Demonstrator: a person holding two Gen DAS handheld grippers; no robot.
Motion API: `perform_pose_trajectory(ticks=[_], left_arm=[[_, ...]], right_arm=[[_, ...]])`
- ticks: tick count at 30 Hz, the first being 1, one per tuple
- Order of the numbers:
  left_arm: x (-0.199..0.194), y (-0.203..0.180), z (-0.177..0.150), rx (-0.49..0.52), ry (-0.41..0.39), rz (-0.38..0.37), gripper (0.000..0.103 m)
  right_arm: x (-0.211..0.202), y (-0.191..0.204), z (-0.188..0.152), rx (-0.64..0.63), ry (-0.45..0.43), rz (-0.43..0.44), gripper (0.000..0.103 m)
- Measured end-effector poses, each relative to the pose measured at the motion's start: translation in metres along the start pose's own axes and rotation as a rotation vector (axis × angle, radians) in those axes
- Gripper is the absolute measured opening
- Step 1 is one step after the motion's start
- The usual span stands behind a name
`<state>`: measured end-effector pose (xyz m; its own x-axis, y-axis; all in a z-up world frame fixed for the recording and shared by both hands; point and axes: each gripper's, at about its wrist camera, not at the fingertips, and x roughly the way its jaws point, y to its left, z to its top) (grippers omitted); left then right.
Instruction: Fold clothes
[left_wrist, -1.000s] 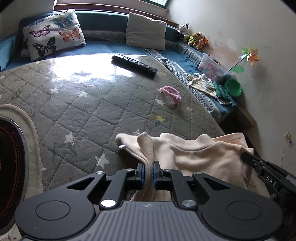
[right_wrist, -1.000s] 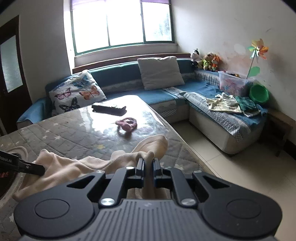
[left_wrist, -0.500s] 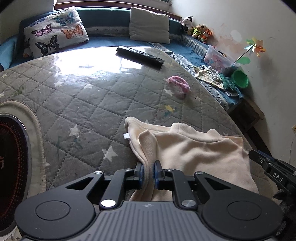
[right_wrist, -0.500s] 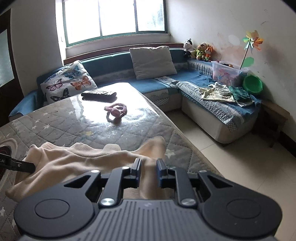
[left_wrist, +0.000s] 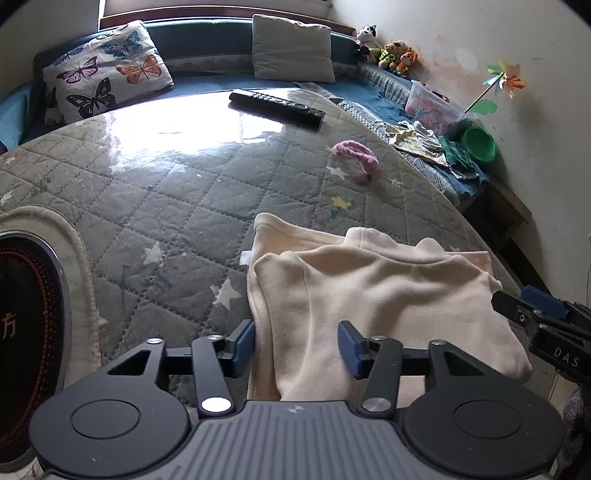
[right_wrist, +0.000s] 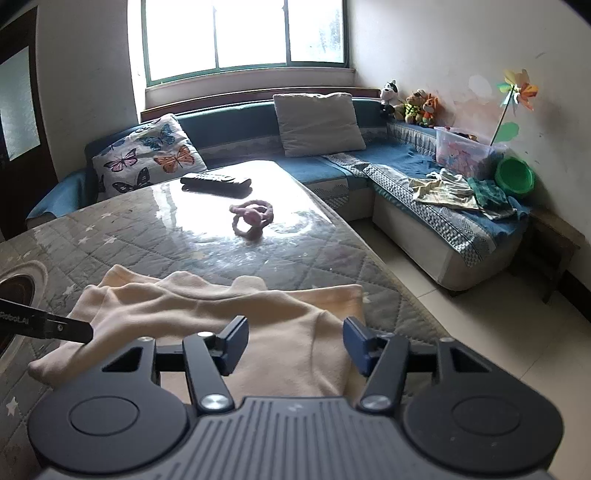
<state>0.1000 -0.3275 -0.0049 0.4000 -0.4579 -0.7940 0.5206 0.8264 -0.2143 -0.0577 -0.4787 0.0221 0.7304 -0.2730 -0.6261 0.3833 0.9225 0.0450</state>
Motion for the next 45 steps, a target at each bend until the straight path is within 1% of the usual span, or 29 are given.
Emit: perform_pose_trajectory(ticks=[2,4,6,8,13,16,19,21,23,24,28,31,33,35,37,41,45], left_arm=[[-0.001,0.001,-0.003,0.004,0.002,0.002,0.058],[-0.003,0.002,-0.005,0.008,0.003,0.006,0.061],[-0.005,0.004,-0.007,0.011,0.002,0.012,0.067],[-0.007,0.006,-0.010,0.013,0.000,0.018,0.069],[-0.011,0.011,-0.016,0.021,0.003,0.025,0.071],[-0.013,0.012,-0.020,0.036,-0.003,0.038,0.074],[-0.015,0.014,-0.025,0.050,-0.007,0.052,0.075],[-0.015,0.015,-0.027,0.061,-0.012,0.063,0.078],[-0.014,0.015,-0.029,0.074,-0.014,0.077,0.079],[-0.014,0.016,-0.030,0.077,-0.015,0.081,0.079],[-0.017,0.019,-0.034,0.078,-0.021,0.069,0.079],[-0.023,0.020,-0.037,0.084,-0.037,0.067,0.085],[-0.028,0.021,-0.040,0.094,-0.050,0.070,0.090],[-0.032,0.022,-0.043,0.101,-0.062,0.072,0.092],[-0.035,0.024,-0.047,0.102,-0.071,0.069,0.093],[-0.043,0.027,-0.054,0.099,-0.100,0.055,0.103],[-0.053,0.026,-0.059,0.111,-0.141,0.045,0.103]], right_arm=[[-0.002,0.005,-0.003,-0.009,0.003,0.009,0.070],[-0.004,0.010,-0.006,-0.022,0.005,0.016,0.074],[-0.006,0.017,-0.009,-0.044,0.006,0.017,0.077],[-0.008,0.023,-0.013,-0.065,0.007,0.018,0.081],[-0.014,0.033,-0.023,-0.080,0.016,0.031,0.083],[-0.015,0.038,-0.027,-0.081,0.025,0.029,0.087],[-0.014,0.042,-0.032,-0.083,0.041,0.026,0.088],[-0.015,0.046,-0.036,-0.090,0.049,0.024,0.088],[-0.015,0.050,-0.039,-0.098,0.055,0.025,0.093],[-0.015,0.051,-0.040,-0.102,0.059,0.025,0.093],[-0.014,0.057,-0.044,-0.121,0.066,0.011,0.094],[-0.014,0.061,-0.046,-0.135,0.068,0.001,0.099],[-0.016,0.063,-0.046,-0.137,0.063,0.002,0.099],[-0.017,0.064,-0.046,-0.137,0.060,0.002,0.103],[-0.018,0.066,-0.046,-0.137,0.058,-0.002,0.103],[-0.022,0.070,-0.047,-0.127,0.055,-0.001,0.103],[-0.025,0.073,-0.048,-0.115,0.051,-0.001,0.103]])
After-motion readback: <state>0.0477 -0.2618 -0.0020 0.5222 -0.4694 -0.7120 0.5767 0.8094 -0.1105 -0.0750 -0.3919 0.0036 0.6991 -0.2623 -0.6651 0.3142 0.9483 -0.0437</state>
